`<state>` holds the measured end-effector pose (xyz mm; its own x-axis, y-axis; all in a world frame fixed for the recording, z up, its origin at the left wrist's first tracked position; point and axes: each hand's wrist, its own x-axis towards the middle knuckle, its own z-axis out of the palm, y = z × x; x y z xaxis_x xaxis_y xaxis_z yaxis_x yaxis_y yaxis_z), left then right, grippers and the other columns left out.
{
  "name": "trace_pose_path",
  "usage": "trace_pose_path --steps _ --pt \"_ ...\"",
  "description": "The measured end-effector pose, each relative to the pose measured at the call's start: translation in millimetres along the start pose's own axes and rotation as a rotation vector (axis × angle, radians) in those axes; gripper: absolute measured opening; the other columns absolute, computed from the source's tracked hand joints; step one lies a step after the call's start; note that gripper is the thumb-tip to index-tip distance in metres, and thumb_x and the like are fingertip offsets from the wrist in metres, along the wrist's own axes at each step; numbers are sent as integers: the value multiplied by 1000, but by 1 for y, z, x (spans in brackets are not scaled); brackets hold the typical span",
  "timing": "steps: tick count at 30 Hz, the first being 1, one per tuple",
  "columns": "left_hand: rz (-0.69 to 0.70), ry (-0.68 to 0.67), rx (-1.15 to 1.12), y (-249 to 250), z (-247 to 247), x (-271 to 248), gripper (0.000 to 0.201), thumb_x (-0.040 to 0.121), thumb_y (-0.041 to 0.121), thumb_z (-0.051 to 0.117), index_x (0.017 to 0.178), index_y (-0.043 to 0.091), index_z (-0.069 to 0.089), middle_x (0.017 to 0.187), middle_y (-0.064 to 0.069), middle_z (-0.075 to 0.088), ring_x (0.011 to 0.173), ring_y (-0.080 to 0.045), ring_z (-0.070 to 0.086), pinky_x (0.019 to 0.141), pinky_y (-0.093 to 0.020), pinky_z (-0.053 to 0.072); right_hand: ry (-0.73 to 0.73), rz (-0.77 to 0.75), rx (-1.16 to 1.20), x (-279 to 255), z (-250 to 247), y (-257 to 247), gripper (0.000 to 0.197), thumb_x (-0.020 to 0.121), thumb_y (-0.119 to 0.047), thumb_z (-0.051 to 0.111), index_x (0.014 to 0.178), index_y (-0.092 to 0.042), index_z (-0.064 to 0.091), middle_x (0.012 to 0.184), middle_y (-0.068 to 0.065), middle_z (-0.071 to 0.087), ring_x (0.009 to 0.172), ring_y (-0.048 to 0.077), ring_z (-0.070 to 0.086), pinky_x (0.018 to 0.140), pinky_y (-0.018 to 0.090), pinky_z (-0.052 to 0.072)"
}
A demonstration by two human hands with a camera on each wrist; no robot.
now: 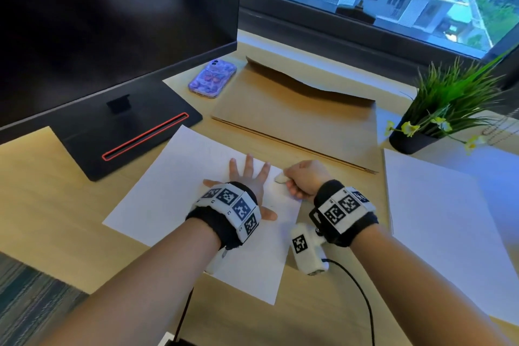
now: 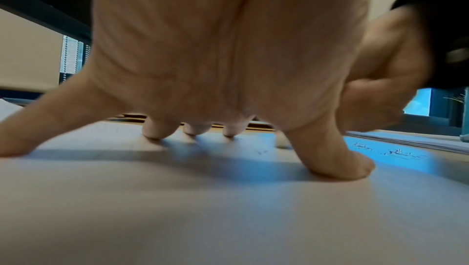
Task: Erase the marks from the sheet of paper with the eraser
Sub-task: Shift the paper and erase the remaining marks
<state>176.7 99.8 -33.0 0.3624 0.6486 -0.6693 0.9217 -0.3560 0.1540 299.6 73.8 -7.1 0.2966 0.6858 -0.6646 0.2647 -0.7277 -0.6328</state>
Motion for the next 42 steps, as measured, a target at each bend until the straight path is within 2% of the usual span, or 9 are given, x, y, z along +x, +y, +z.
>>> trace_pose_path --steps 4,9,13,19,22,26,32,38,42 --pt "4 4 -14 0 -2 -2 113 76 59 66 145 36 -22 152 1 -33 141 -34 -22 95 -80 16 -143 39 5 -10 2 16 20 96 -12 51 78 -5 53 52 3 44 34 9 39 33 18 30" --pt "13 8 -14 -3 0 -2 113 76 61 64 145 35 -22 152 1 -32 141 -35 -21 95 -80 17 104 -87 2 2 3 3 17 97 -16 48 85 -6 55 53 6 50 40 15 43 42 23 37" --pt "18 11 -18 -4 1 -1 115 74 63 64 145 36 -22 152 1 -32 142 -34 -21 94 -80 16 -137 19 -211 -9 14 1 20 98 -17 48 90 -2 58 57 6 50 47 14 42 47 23 36" --pt "16 6 -10 -4 1 0 112 77 62 62 145 36 -22 152 2 -33 141 -34 -22 95 -80 16 143 -82 -7 14 8 -8 20 97 -14 49 83 -2 58 51 7 53 39 15 46 44 25 41" --pt "23 11 -21 -4 2 0 113 76 61 64 145 36 -22 152 2 -33 141 -34 -22 95 -80 15 30 -11 -141 5 7 -3 23 98 -19 47 83 -4 56 57 5 51 46 14 44 50 24 40" --pt "20 14 -17 -4 1 0 113 76 60 65 145 35 -21 152 2 -33 142 -33 -22 95 -80 15 -118 64 -129 -4 3 8 14 97 -15 50 88 -4 53 54 4 46 37 10 40 34 19 32" --pt "21 6 -15 -5 1 0 113 76 63 62 145 35 -22 152 2 -33 142 -34 -21 95 -80 15 143 -87 41 18 4 -10 27 98 -13 48 73 -4 53 50 7 48 36 15 43 37 22 37" --pt "19 4 -3 -4 -1 -2 112 77 61 62 145 34 -23 152 2 -34 141 -33 -22 95 -80 15 -117 51 -108 -3 -7 11 17 97 -16 49 85 -6 53 48 0 45 30 7 38 32 16 31" --pt "14 0 -15 -4 0 0 111 78 63 60 145 34 -23 151 2 -34 141 -34 -22 94 -80 16 -4 65 29 13 -3 -5 33 100 -15 41 68 -7 47 48 3 42 30 10 37 35 18 30"
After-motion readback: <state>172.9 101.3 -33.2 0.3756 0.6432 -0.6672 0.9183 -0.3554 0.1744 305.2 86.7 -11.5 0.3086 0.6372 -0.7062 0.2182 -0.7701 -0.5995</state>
